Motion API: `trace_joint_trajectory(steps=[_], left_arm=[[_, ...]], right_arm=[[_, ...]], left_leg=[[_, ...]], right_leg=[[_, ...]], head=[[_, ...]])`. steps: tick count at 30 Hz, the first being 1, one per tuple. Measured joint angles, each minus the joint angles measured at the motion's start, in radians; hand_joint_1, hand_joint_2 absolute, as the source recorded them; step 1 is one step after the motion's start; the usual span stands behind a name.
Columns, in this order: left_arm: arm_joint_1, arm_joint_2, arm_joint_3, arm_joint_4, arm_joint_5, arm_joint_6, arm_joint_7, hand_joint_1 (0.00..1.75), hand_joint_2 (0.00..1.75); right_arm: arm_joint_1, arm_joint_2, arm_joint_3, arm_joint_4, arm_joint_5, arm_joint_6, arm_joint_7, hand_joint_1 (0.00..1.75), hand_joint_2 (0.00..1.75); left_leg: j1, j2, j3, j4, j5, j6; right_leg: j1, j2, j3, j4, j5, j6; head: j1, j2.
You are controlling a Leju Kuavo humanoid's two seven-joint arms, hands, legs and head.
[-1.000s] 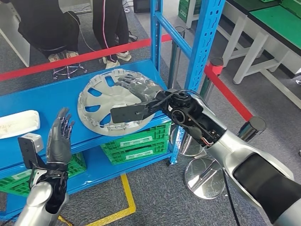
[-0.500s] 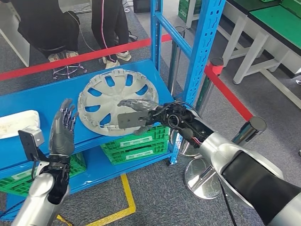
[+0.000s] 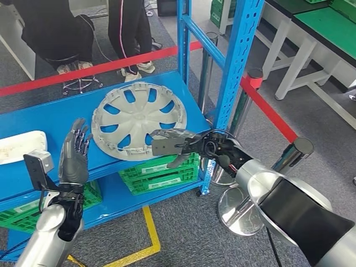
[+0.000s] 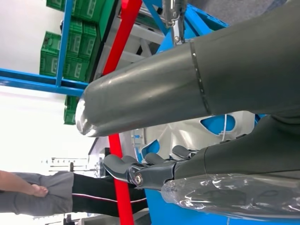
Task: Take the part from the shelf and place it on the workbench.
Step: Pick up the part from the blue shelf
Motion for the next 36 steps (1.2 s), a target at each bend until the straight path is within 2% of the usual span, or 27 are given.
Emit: trace_joint_trajectory(steps=[24,27,32,36], left_arm=[[0.001,0.0,0.0,0.014,0.005,0.002,-0.01,0.0,0.0],[0.001,0.0,0.0,0.017,0.006,0.0,-0.014,0.0,0.0],[0.004,0.003,0.0,0.018,0.015,0.0,-0.022,0.0,0.0],[0.005,0.004,0.0,0.018,0.022,0.001,-0.026,0.0,0.0]], right_arm=[[-0.018,-0.002,0.0,0.068,0.017,-0.023,-0.009,0.0,1.75],[-0.016,-0.002,0.002,0.073,0.067,-0.076,0.005,0.0,1.75],[0.005,-0.002,0.034,0.081,0.223,-0.238,0.038,0.0,1.75],[0.031,-0.001,0.056,0.083,0.277,-0.328,0.068,0.0,1.75]], left_leg=[[-0.002,-0.001,0.009,0.0,0.0,0.001],[-0.002,-0.001,0.009,0.0,0.0,0.001],[-0.002,-0.001,0.009,0.0,0.0,0.001],[-0.002,-0.001,0.01,0.0,0.0,0.001]], right_leg=[[0.001,-0.001,0.012,-0.003,0.0,0.0],[0.001,-0.001,0.012,-0.003,0.0,0.0],[0.001,-0.001,0.012,-0.003,0.0,0.0],[0.001,-0.001,0.012,-0.003,0.0,0.0]], head=[[0.0,0.0],[0.0,0.0],[0.0,0.0],[0.0,0.0]])
